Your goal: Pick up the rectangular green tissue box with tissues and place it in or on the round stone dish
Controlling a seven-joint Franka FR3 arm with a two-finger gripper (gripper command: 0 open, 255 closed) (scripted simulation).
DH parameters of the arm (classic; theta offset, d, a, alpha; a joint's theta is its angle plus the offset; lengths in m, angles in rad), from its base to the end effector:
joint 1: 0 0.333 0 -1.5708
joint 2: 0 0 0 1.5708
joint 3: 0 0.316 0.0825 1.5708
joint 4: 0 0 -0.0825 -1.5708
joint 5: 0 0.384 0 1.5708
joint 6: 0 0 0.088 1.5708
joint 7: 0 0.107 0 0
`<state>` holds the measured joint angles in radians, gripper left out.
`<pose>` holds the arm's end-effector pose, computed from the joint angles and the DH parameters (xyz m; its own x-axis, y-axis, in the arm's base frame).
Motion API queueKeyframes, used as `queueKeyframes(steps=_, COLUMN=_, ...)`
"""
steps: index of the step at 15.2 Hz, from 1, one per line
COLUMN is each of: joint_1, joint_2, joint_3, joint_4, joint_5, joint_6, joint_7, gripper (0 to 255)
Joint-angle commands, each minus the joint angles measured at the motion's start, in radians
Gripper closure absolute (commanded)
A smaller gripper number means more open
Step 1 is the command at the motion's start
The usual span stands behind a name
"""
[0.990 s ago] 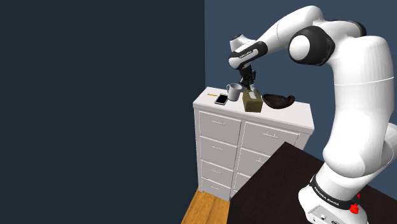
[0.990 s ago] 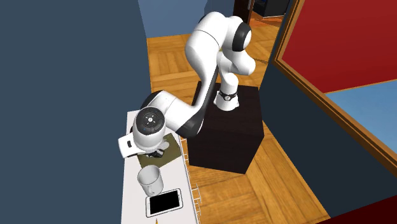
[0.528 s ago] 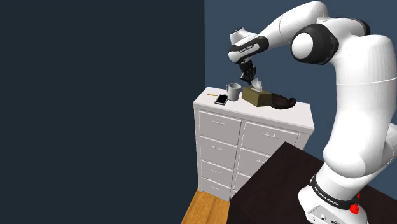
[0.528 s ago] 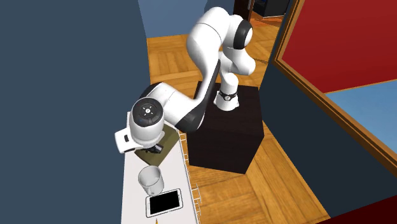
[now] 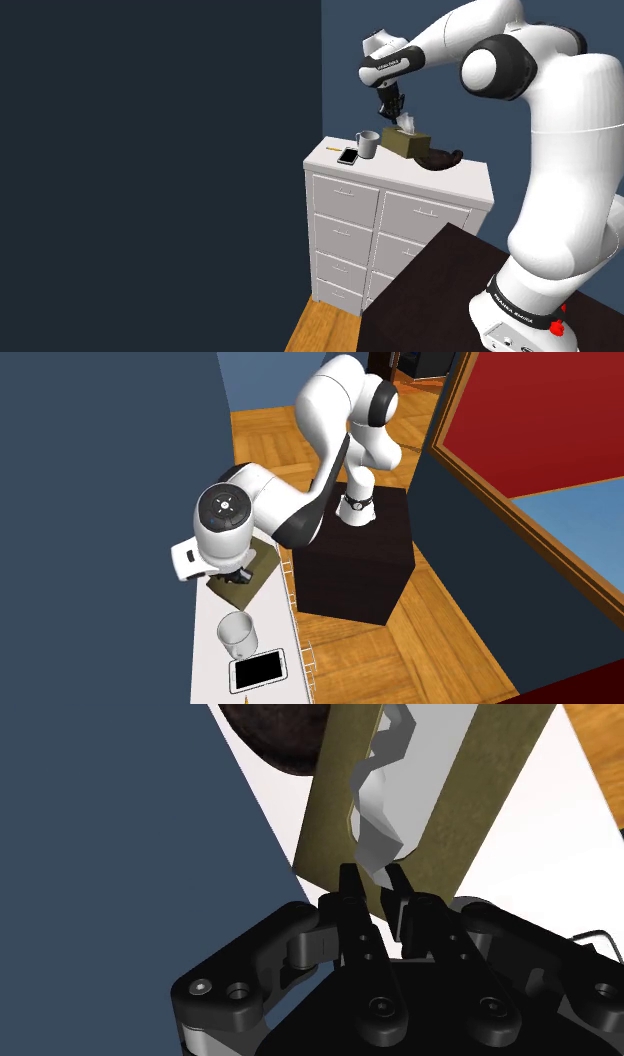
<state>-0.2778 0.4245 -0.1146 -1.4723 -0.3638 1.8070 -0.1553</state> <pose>0.6171 -0.2749 0.4358 0.9743 -0.1553 -0.1632 -0.0877 -0.9288 0.3601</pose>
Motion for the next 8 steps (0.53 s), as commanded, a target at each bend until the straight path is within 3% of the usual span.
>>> queueKeyframes(steps=1, joint_1=0.001, joint_2=-0.007, joint_3=0.0, joint_4=0.018, joint_5=0.001, joint_6=-0.023, joint_7=-0.009, gripper=255)
queueKeyframes(steps=8, joint_1=0.003, joint_2=-0.014, joint_3=0.0, joint_4=0.1, joint_5=0.006, joint_6=-0.107, joint_7=-0.039, gripper=255)
